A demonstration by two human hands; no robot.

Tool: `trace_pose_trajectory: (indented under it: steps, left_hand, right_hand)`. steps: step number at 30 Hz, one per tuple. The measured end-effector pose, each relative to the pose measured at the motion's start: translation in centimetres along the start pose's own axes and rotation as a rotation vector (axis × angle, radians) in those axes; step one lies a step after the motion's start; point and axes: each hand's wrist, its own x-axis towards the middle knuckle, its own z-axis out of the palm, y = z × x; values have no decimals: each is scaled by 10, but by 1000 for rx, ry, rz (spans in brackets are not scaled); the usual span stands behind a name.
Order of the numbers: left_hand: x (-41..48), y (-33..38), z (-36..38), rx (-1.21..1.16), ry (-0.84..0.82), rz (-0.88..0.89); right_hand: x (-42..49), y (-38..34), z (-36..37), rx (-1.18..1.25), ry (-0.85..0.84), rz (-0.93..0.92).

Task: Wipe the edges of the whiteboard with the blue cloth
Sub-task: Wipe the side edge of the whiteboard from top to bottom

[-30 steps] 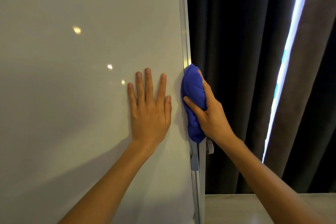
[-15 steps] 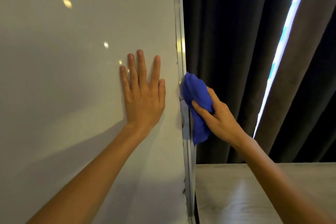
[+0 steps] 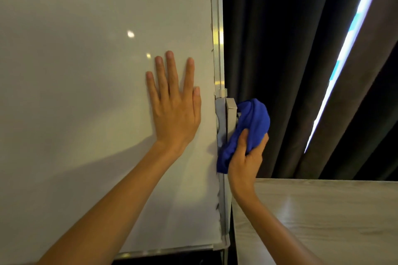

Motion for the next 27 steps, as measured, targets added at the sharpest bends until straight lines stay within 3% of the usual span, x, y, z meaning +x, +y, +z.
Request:
trace_pose_trajectory:
  steps: [3, 11, 20, 27]
  left_hand:
    - [-10, 4, 1, -3, -16, 2]
    - [-29, 12, 2, -2, -43, 3]
    - [-42, 13, 6, 7, -57, 9]
    - [-48, 15, 7, 8, -62, 12]
  right_hand:
    - [-9, 7, -9, -11, -88, 65]
    - [21, -19, 1, 3, -160, -156]
    - [-9, 26, -18, -71, -195, -56]
    - [-44, 61, -44, -158, -328, -137]
